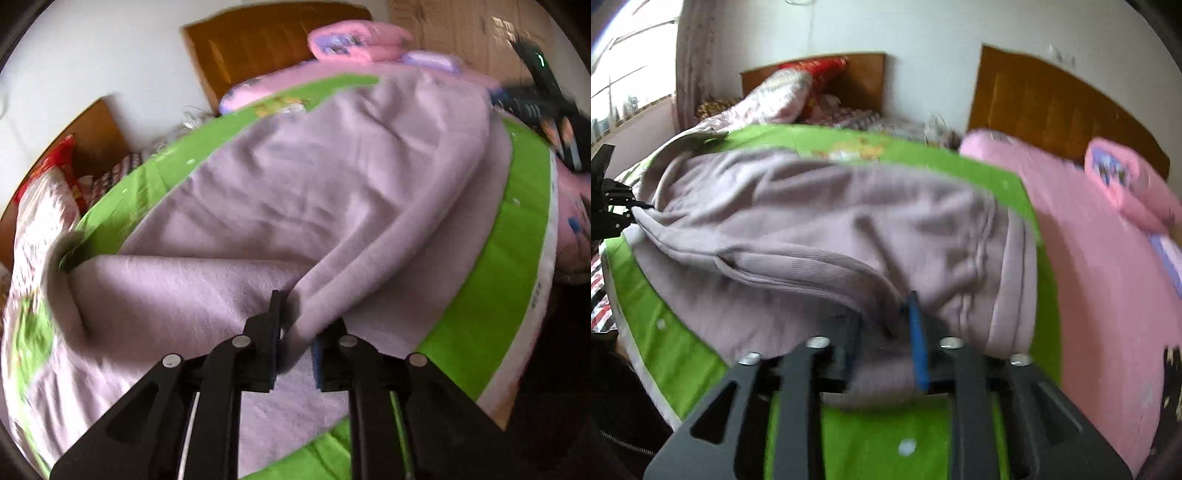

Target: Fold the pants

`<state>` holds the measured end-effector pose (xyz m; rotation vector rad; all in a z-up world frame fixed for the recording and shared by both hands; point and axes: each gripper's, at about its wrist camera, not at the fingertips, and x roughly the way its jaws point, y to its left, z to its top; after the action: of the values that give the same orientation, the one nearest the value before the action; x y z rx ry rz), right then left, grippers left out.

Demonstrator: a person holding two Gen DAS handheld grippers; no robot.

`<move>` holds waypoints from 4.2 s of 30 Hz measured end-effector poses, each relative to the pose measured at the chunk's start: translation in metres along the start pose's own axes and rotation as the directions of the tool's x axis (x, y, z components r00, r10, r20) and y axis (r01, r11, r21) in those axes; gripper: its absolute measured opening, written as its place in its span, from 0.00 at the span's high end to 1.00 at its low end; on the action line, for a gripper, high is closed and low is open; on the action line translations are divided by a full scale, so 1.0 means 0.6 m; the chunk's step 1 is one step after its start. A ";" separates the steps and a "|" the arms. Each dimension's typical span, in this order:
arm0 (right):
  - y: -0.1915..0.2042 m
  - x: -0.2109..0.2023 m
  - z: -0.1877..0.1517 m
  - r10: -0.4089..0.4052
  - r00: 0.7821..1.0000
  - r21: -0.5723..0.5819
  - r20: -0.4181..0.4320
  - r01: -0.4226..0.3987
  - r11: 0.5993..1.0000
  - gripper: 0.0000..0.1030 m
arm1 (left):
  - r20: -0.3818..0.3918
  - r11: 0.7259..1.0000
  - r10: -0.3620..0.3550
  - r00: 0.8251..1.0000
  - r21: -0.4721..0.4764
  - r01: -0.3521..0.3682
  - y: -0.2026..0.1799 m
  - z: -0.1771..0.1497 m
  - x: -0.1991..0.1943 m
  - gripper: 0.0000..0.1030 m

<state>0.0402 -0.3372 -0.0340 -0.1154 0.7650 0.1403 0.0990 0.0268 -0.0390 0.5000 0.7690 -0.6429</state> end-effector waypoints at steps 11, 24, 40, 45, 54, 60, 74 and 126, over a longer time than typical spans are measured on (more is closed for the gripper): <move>-0.062 -0.030 -0.058 0.238 0.943 0.554 0.234 -0.331 0.764 0.39 | 0.343 0.685 -0.098 0.934 -0.658 0.313 0.111 -0.093 -0.121 0.09; -0.100 0.052 -0.063 0.165 0.945 0.757 0.282 -0.325 0.567 0.83 | 0.294 0.599 -0.058 0.954 -0.754 0.269 0.118 -0.116 -0.115 0.09; -0.102 0.032 -0.056 0.144 0.964 0.736 0.224 -0.264 0.623 0.85 | 0.119 0.503 -0.042 0.992 -0.855 0.124 0.196 -0.079 -0.038 0.96; -0.109 -0.017 0.023 0.122 0.956 0.640 0.267 -0.270 0.720 0.86 | 0.341 0.630 0.147 0.929 -0.756 0.178 0.199 -0.030 -0.176 0.96; -0.106 0.027 -0.084 0.167 0.973 0.693 0.161 -0.232 0.683 0.88 | 0.204 0.583 0.107 0.973 -0.806 0.105 0.127 -0.176 -0.113 0.95; -0.112 0.010 -0.075 0.162 0.964 0.678 0.210 -0.263 0.686 0.88 | 0.214 0.615 0.141 0.967 -0.784 0.084 0.121 -0.175 -0.132 0.95; -0.117 0.024 -0.093 0.165 0.970 0.742 0.179 -0.243 0.624 0.73 | 0.151 0.619 0.133 0.979 -0.785 0.037 0.109 -0.172 -0.121 0.83; -0.020 0.185 0.176 0.014 0.982 0.112 -0.186 0.007 0.994 0.31 | 0.044 0.928 -0.154 0.987 -0.336 0.160 0.033 0.267 0.222 0.27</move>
<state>0.1930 -0.3231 -0.0350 -0.0209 0.9589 0.0900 0.2614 -0.1051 -0.0371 0.1167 0.8888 -0.6454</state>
